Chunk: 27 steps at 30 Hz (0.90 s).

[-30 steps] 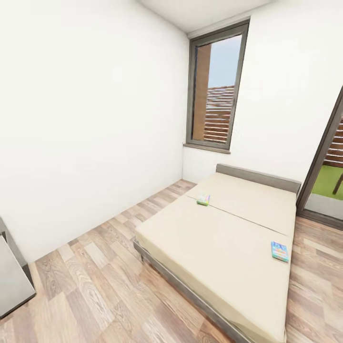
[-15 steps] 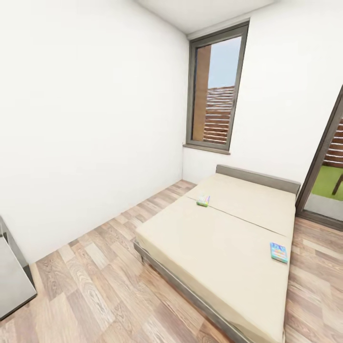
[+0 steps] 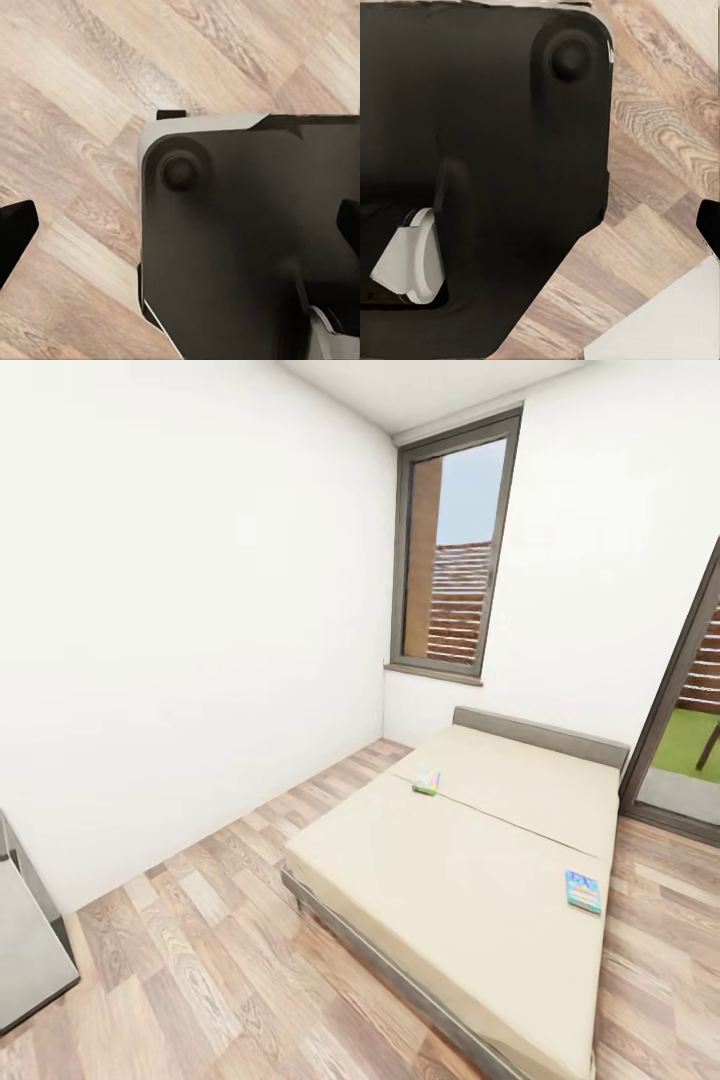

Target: Put all the toys in the child's room - the three board games (two on the bed and one on the table), the two jigsaw puzzles on the table, and the tennis ball on the table - inside the toy box on the table in the child's room.

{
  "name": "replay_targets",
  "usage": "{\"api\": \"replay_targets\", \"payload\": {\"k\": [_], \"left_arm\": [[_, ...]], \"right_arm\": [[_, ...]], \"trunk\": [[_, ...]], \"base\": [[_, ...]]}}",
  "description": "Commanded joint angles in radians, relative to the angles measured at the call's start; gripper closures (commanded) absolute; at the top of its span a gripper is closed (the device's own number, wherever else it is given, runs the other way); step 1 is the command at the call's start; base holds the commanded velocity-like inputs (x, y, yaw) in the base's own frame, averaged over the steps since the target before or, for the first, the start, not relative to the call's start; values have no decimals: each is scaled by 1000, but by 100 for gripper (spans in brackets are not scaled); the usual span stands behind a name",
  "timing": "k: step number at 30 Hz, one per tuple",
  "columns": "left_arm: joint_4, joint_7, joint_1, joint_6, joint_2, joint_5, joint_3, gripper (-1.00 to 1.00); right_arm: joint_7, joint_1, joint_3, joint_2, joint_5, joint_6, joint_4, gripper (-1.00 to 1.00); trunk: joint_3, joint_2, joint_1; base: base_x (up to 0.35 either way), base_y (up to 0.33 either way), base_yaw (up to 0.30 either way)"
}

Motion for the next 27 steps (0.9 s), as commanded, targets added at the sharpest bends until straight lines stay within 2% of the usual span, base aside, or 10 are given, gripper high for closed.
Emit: {"api": "replay_targets", "payload": {"k": [1,7,12,16,19,22,27], "left_arm": [[-4,10,-10,-2,0,1,1,-100],[-15,60,-63,1,-1,5,1,-100],[-17,89,-121,11,0,6,1,-100],[-17,98,-184,27,4,7,2,-100],[-18,100,-214,32,12,9,4,-100],[-18,101,-230,27,25,10,25,-100],[-19,99,-235,23,32,9,80,-100]], "right_arm": [[0,0,-1,1,-1,-4,-24,-100],[4,-5,-2,1,-9,-2,-131,-100],[3,-24,-2,15,-18,23,-238,-100],[1,-74,-2,41,-19,109,-317,-100],[0,-100,-1,63,-18,156,-336,-100],[0,-113,1,79,-12,160,-343,-100],[1,-118,7,83,-7,105,-341,-100]], "trunk": [[2,6,-4],[21,48,-27],[36,83,-46],[49,111,-61],[58,132,-73],[68,153,-84],[83,188,-103]], "base": [[0,0,0],[0,0,0],[0,0,0],[0,0,0],[0,0,0],[0,0,0],[0,0,0]]}}
